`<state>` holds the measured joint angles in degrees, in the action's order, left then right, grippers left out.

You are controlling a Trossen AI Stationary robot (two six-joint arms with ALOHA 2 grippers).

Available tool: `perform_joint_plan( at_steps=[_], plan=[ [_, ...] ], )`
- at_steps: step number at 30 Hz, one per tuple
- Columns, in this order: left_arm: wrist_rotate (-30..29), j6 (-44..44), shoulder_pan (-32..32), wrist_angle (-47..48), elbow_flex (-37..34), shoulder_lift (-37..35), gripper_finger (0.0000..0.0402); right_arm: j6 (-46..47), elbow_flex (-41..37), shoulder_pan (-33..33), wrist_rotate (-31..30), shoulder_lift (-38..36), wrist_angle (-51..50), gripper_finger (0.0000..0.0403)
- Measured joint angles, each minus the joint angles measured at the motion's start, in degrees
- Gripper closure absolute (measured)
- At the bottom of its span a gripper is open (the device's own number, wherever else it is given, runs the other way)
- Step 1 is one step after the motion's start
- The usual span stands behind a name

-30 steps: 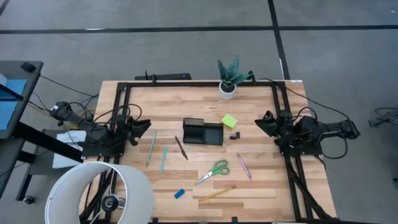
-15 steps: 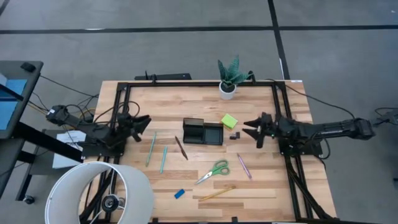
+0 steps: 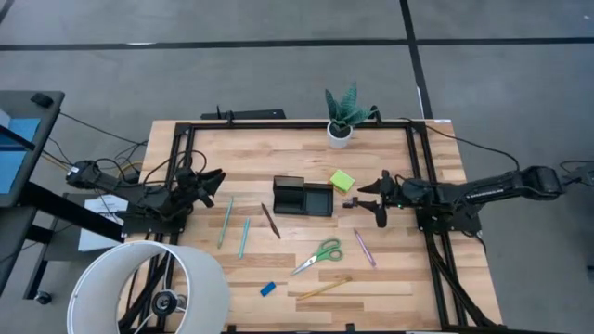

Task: Pick and place office supplies into organizer
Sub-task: Put the left black binder clip into the black desk organizer

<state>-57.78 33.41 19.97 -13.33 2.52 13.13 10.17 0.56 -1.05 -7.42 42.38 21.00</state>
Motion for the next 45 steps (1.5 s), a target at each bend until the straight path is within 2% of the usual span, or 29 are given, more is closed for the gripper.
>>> perform_joint_plan(
  at_steps=[10, 16, 22, 30, 35, 45],
  plan=[
    [0.00, 0.04, -0.42, 0.45, 0.00, 0.00, 0.0252, -1.13, 0.02, -0.96, 0.05, 14.90, 12.35, 0.0195],
    [-0.02, 0.04, -0.42, 0.71, 0.00, 0.00, 0.0252, -1.18, 0.02, -1.04, 0.68, 22.53, 14.01, 0.0195],
    [-0.02, 0.04, -0.42, 1.04, 0.00, 0.01, 0.0252, -1.66, 1.63, -1.43, 0.50, 29.81, 21.17, 0.0198],
    [-0.01, 0.07, -0.42, 1.04, 0.00, 0.00, 0.0252, -1.62, 6.15, -1.68, 1.78, 41.39, 21.43, 0.0201],
    [0.32, 0.07, -0.42, 1.04, 0.00, 0.02, 0.0252, 0.77, 7.88, -1.61, 1.58, 45.26, 21.90, 0.0227],
    [0.37, 0.07, -0.42, 1.42, 0.00, 0.00, 0.0252, 2.34, 7.85, -1.61, 1.46, 45.28, 21.96, 0.0314]
  ],
)
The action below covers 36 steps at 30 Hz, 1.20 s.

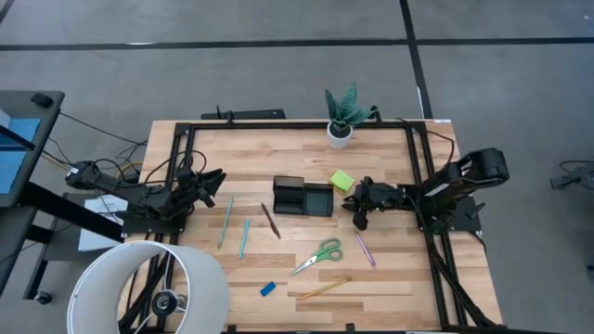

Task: Pick and place office supplies into organizer
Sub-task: Put the left black binder clip into the black desk organizer

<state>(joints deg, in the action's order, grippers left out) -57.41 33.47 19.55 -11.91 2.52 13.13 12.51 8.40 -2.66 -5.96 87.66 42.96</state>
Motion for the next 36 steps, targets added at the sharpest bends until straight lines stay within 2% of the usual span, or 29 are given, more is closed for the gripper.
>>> perform_joint_plan(
  at_steps=[6, 11, 15, 19, 22, 24, 26, 28, 32, 34, 36],
  plan=[
    [0.02, 0.24, 0.00, 2.11, 0.02, -0.01, 0.0252, 4.10, -0.04, -0.11, 0.02, 0.02, -0.16, 0.0385],
    [0.04, 0.37, 0.00, 2.64, 0.02, 0.02, 0.0252, 8.17, -0.17, -0.11, -0.07, 0.13, 2.17, 0.0380],
    [0.04, 0.37, 0.00, 2.64, 0.02, 0.02, 0.0252, 9.90, -0.15, -0.11, -0.07, 0.11, 9.83, 0.0391],
    [0.04, 0.39, 0.00, 2.61, 0.02, 0.02, 0.0252, 13.21, 0.74, -0.11, -0.11, 0.11, 22.22, 0.0389],
    [0.04, 0.39, 0.00, 2.59, 0.02, 0.02, 0.0252, 13.47, 3.94, 0.17, -0.13, 0.05, 32.72, 0.0389],
    [0.04, 0.42, 0.00, 2.59, 0.02, 0.02, 0.0252, 10.28, 8.13, 0.72, 0.85, 0.02, 34.01, 0.0392],
    [0.02, 0.42, 0.00, 2.52, 0.02, 0.02, 0.0252, 5.97, 13.91, 1.33, 4.55, 0.03, 28.55, 0.0392],
    [0.04, 0.42, 0.00, 2.27, 0.02, 0.02, 0.0252, 1.76, 21.25, 2.04, 6.08, 0.80, 16.47, 0.0392],
    [0.04, 0.44, 0.00, 2.13, 0.02, 0.02, 0.0252, -10.83, 35.72, 2.91, 4.31, 4.76, -10.28, 0.0388],
    [0.04, 0.44, 0.00, 2.13, 0.02, 0.01, 0.0252, -14.77, 41.54, 2.79, 3.14, 7.53, -19.65, 0.0382],
    [0.04, 0.44, 0.00, 2.14, 0.02, 0.02, 0.0252, -16.96, 45.66, 2.50, 3.06, 10.35, -24.99, 0.0380]
  ],
)
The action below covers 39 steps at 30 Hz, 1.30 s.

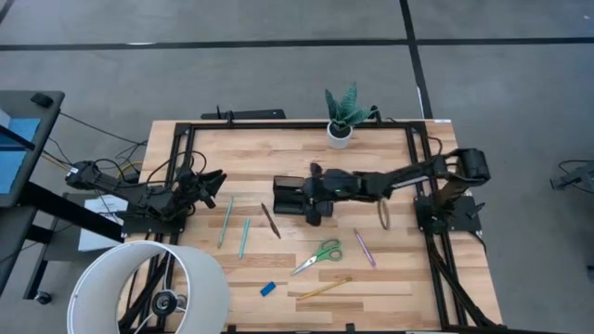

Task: Pick and place office supplies into organizer
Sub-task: Put the left black binder clip into the black desk organizer, then put the black binder clip into the black desk organizer

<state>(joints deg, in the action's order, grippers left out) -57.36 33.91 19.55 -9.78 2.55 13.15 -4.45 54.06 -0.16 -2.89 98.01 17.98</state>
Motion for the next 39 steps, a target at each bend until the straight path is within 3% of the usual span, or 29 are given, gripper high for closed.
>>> perform_joint_plan(
  at_steps=[9, 16, 24, 27, 29, 32, 39],
  plan=[
    [0.97, 0.00, 0.00, 0.24, 0.00, 0.00, 0.0252, -0.56, 6.85, 0.02, -0.03, 9.12, -2.09, 0.0380],
    [2.67, 0.00, 0.02, 0.27, 0.00, 0.00, 0.0252, -6.18, 7.08, 0.15, -7.72, 9.19, -3.79, 0.0333],
    [2.73, 0.00, 0.02, 0.28, 0.00, 0.00, 0.0252, -8.54, 7.08, 0.32, -8.32, 9.17, -4.06, 0.0313],
    [2.76, 0.00, 0.02, 0.27, 0.00, 0.00, 0.0252, -8.52, 7.22, 0.65, -11.82, 7.76, -6.25, 0.0308],
    [2.83, 0.18, 0.02, 0.23, 0.00, 0.00, 0.0252, -8.61, 9.09, 0.96, -14.56, 5.67, -10.84, 0.0306],
    [2.89, 1.70, 0.02, 0.26, 0.00, -0.02, 0.0252, -6.00, 12.31, 1.31, -19.62, 0.51, -26.66, 0.0304],
    [2.89, 3.30, 0.02, 0.43, 0.00, 0.00, 0.0252, 5.86, 16.28, 0.90, -18.93, -12.86, -66.56, 0.0306]
  ],
)
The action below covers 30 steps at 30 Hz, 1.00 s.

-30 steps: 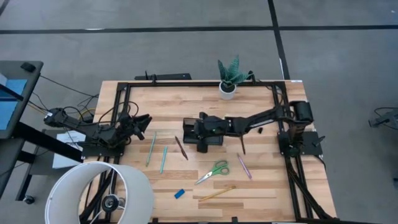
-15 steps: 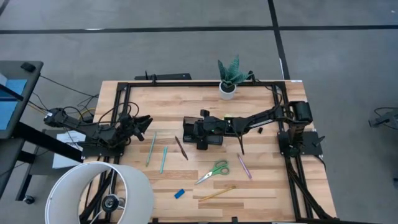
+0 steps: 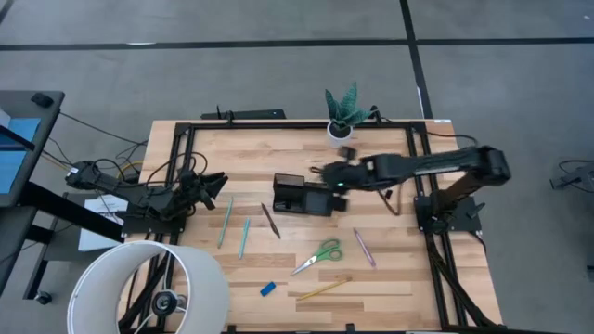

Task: Pick and place office supplies into organizer
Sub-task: Put the black binder clip into the black desk organizer

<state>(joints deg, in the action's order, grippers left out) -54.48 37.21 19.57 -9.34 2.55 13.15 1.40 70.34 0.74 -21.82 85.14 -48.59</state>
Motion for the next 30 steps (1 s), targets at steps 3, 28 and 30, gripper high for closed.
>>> perform_joint_plan(
  at_steps=[3, 28, 30],
  plan=[
    [-0.02, 0.11, 0.00, 0.00, 0.00, -0.01, 0.0252, 4.64, -0.86, -1.67, 2.95, -4.52, -16.13, 0.0309],
    [-0.10, 0.59, 0.00, 2.71, 0.00, 0.00, 0.0252, 10.19, -23.04, -21.14, 20.33, 3.43, -18.03, 0.0165],
    [-0.09, 0.59, 0.00, 2.69, 0.00, -0.02, 0.0252, 10.21, -23.04, -22.19, 20.41, 4.46, -16.40, 0.0169]
  ],
)
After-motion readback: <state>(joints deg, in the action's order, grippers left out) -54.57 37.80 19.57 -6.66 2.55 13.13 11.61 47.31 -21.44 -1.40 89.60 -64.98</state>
